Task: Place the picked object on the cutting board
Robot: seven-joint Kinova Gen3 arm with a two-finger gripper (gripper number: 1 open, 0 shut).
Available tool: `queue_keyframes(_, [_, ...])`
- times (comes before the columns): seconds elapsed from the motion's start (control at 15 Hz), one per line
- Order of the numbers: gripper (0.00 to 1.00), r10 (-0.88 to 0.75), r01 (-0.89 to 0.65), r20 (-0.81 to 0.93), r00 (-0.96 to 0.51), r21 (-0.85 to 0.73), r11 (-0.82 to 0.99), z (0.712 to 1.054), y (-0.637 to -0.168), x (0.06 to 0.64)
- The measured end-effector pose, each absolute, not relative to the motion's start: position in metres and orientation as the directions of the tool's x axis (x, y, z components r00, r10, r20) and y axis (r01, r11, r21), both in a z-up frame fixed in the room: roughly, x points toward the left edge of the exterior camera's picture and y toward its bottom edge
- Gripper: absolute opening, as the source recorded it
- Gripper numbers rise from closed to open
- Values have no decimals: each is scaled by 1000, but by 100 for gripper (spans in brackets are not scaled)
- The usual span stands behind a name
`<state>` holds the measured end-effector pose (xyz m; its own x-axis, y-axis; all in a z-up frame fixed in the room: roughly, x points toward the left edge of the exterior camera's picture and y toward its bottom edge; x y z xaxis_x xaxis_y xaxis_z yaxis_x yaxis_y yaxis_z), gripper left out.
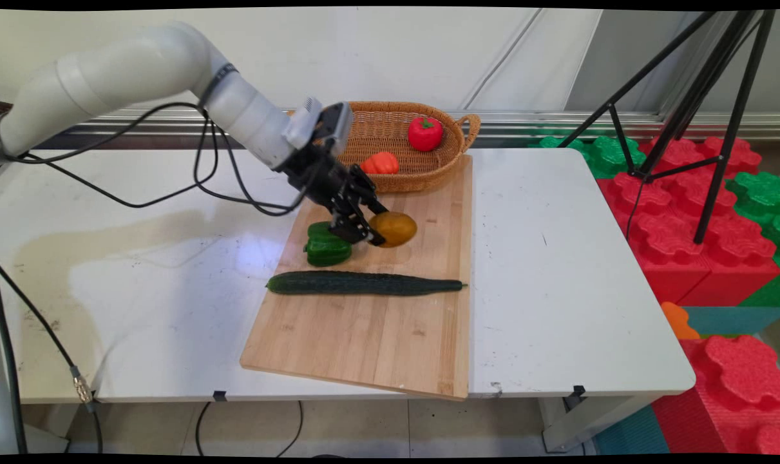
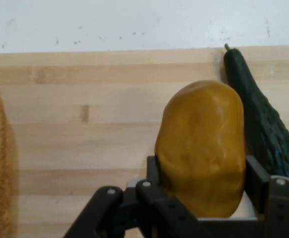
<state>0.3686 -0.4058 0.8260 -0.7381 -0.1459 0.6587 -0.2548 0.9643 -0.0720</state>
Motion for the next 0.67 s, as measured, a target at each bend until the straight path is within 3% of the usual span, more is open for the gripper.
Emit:
queue_keyframes(0.53, [0,-170,-265,613,-771,-67,962,788,-413,339])
queue_keyframes(0.6, [100,-172,-269,613,-771,-68,961,786,-414,336])
queue_keyframes(0.67, [100,-174,-272,614,-770,-69,960,784,-416,334])
